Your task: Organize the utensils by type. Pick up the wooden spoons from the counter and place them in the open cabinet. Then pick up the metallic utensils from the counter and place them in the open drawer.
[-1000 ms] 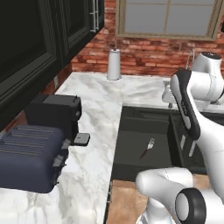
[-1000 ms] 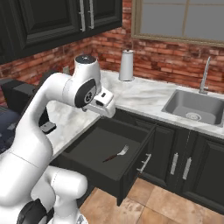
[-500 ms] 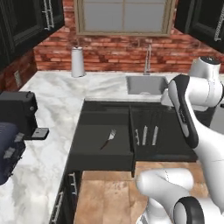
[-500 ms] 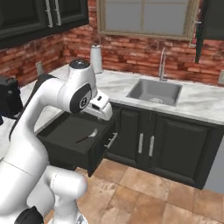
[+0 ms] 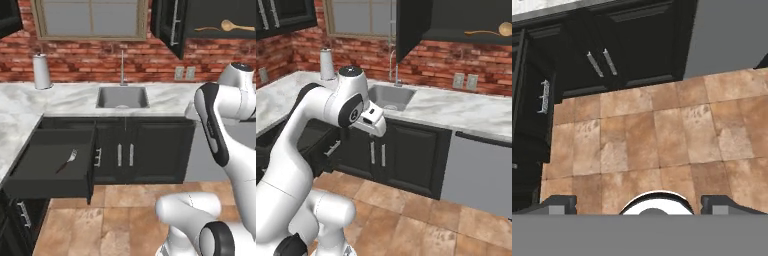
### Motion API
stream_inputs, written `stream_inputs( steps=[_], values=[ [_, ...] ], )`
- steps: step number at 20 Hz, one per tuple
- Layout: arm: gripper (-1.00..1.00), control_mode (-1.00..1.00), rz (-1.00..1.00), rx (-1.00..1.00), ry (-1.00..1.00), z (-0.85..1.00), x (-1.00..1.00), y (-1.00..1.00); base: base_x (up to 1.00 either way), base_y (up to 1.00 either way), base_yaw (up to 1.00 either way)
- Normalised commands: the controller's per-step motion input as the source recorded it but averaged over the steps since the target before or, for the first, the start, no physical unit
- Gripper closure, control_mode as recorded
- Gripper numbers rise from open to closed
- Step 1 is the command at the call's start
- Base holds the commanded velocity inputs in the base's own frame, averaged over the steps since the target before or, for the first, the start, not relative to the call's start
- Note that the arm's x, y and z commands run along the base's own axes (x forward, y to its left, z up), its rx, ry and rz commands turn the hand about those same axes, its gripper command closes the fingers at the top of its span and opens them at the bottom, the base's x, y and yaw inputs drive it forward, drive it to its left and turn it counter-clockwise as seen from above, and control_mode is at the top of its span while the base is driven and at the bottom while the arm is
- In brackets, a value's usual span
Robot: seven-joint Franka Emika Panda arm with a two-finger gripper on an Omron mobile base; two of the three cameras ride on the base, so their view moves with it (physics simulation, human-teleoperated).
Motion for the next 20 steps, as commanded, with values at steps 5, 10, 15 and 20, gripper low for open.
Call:
stream_inputs(
  steps=[5,10,15,20],
  values=[
    [-1.00,1.00,0.00,0.00,0.00,0.00,0.00,0.00,0.26,-0.73,-0.31],
    [-1.00,1.00,0.00,0.00,0.00,0.00,0.00,0.00,0.39,-0.51,-0.47],
    [-1.00,1.00,0.00,0.00,0.00,0.00,0.00,0.00,0.81,-0.28,-0.21],
    [-1.00,1.00,0.00,0.00,0.00,0.00,0.00,0.00,1.00,-0.31,0.10]
  ],
)
